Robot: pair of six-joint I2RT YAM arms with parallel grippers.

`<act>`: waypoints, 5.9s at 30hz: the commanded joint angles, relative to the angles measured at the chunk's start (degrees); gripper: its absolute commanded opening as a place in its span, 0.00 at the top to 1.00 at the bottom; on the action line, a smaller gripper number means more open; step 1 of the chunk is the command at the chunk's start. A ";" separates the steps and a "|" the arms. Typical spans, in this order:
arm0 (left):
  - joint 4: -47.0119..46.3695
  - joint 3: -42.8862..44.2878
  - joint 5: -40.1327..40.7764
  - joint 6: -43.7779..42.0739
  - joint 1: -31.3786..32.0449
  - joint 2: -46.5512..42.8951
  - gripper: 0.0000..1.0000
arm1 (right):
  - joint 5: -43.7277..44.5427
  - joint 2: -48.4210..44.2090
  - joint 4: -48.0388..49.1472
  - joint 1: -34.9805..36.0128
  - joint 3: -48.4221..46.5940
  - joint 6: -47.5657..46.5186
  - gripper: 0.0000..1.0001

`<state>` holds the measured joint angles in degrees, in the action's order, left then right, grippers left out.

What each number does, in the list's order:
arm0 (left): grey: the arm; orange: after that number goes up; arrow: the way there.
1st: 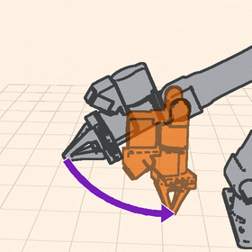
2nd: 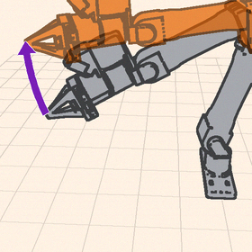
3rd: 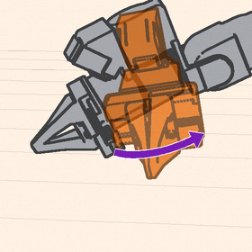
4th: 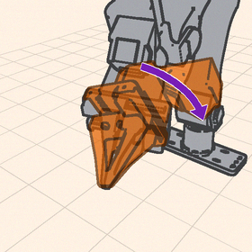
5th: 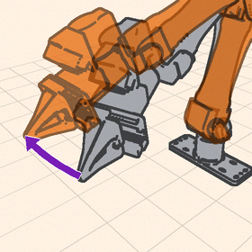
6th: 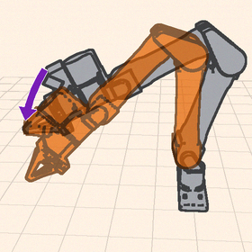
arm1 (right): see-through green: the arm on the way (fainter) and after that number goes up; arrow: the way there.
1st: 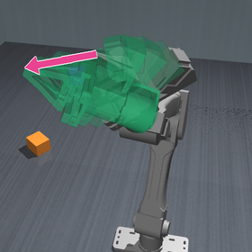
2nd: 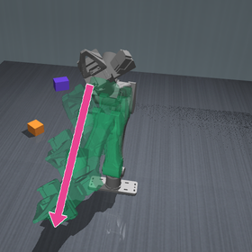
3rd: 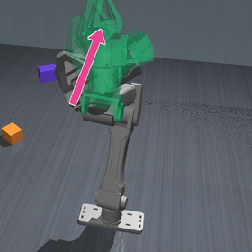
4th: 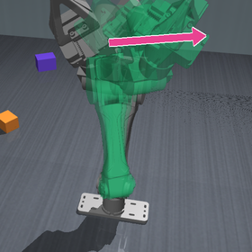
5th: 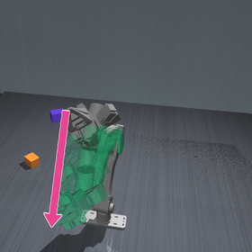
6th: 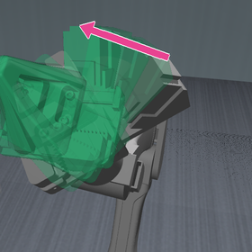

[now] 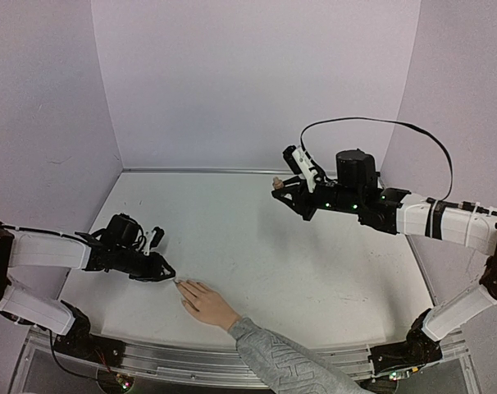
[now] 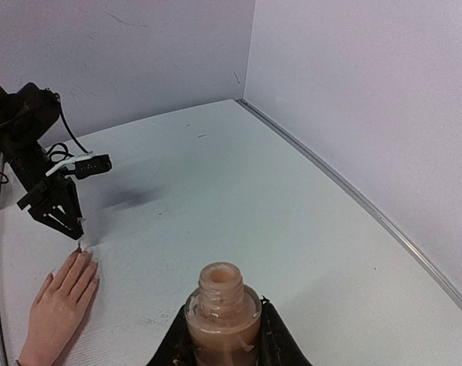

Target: Paint the nails

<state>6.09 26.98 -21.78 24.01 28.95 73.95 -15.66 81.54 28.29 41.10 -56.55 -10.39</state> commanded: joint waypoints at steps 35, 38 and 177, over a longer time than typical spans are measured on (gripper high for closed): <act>0.34 0.13 0.69 -0.27 2.42 -4.85 1.00 | -1.51 -0.42 2.95 -0.39 -0.49 0.96 1.00; 0.34 0.29 0.94 -0.32 2.43 -4.48 1.00 | -1.60 -0.33 2.99 -0.41 -0.49 0.99 1.00; -2.13 0.50 0.18 -2.92 2.78 -5.10 1.00 | -1.92 0.35 3.29 -0.50 -0.40 1.16 1.00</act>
<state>6.33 25.47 -21.06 22.26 31.57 68.45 -16.97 82.50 28.73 40.88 -56.55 -9.78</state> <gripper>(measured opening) 0.233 0.220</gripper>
